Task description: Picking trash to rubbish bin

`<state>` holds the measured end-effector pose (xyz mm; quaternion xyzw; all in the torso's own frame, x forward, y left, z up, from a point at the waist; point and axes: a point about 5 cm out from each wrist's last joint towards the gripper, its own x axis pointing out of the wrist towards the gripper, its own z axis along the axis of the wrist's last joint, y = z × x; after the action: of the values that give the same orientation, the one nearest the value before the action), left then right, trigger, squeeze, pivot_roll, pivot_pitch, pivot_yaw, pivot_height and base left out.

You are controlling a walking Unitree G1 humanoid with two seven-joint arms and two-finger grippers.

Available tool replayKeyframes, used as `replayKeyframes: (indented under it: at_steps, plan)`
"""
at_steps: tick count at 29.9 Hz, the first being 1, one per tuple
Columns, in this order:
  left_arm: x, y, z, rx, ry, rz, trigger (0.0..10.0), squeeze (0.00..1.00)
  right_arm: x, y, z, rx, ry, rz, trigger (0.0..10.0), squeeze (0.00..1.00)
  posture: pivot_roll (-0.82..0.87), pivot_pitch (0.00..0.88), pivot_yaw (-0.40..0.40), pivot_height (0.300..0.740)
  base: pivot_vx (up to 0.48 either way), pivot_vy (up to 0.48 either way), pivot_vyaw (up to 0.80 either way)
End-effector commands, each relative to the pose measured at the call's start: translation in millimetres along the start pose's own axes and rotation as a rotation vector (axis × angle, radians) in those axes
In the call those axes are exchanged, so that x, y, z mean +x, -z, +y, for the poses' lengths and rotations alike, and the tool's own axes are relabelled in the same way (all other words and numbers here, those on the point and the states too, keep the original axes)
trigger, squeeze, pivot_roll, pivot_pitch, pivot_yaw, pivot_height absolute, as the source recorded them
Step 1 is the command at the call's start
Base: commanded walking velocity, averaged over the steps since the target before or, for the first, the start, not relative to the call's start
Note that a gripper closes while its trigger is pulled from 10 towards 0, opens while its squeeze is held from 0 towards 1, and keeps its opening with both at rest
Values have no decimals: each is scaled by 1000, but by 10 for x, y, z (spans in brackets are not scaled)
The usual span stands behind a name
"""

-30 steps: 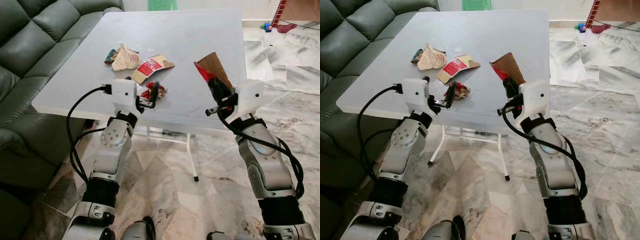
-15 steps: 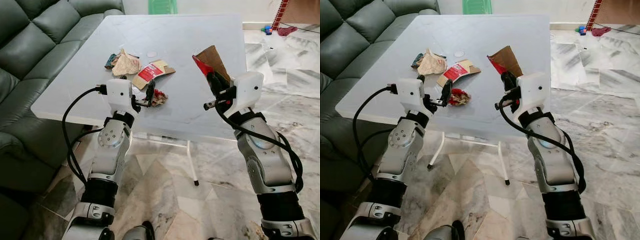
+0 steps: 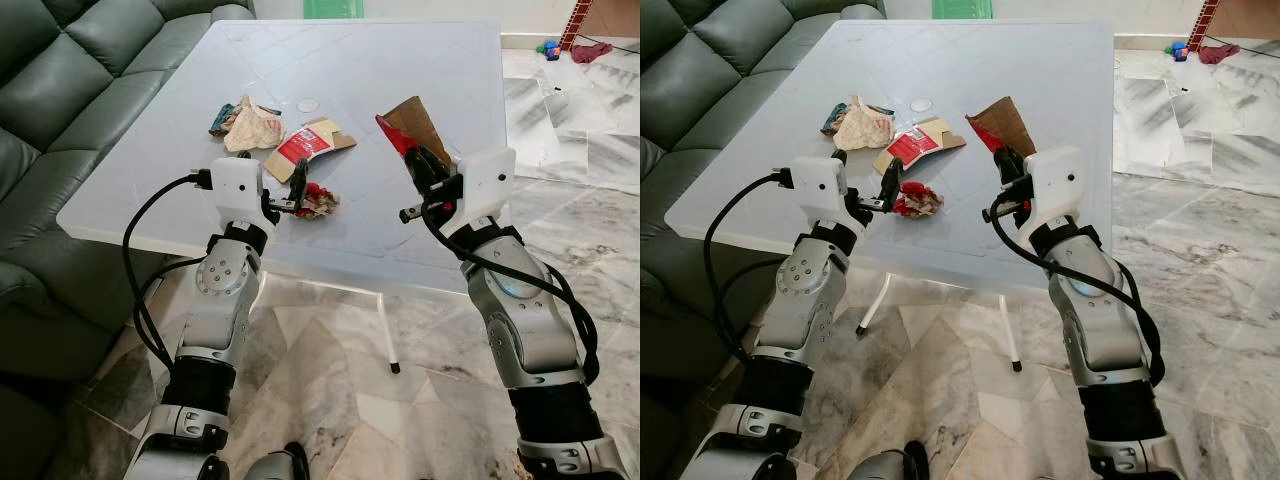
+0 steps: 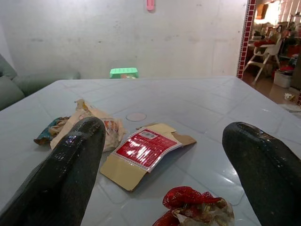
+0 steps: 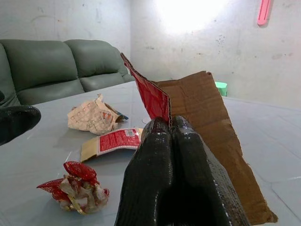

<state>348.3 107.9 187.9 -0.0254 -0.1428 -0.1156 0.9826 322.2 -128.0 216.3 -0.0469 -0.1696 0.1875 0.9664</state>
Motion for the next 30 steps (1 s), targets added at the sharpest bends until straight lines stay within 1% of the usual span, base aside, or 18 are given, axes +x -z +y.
replayKeyframes:
  at_steps: [1,16,19,22,30]
  plan:
    - [-32,51,61,12,-22,20,10000,0,33,-77,24,-7,-8,-26,0,0,-72,105,81,740,420,0,0]
    - [-29,82,48,4,-19,36,10000,0,44,-73,43,-5,-14,-24,0,0,-73,105,82,740,422,0,0]
    - [-40,115,44,20,-15,53,10000,0,43,-69,53,-4,-16,-22,0,0,-74,105,84,740,0,0,0]
    - [-42,117,45,16,-16,52,10000,0,44,-71,55,-4,-15,-23,0,0,-74,106,84,740,162,0,0]
    - [-33,148,20,0,-20,66,10000,0,34,-74,37,-8,-12,-21,0,0,-78,109,85,740,0,0,0]
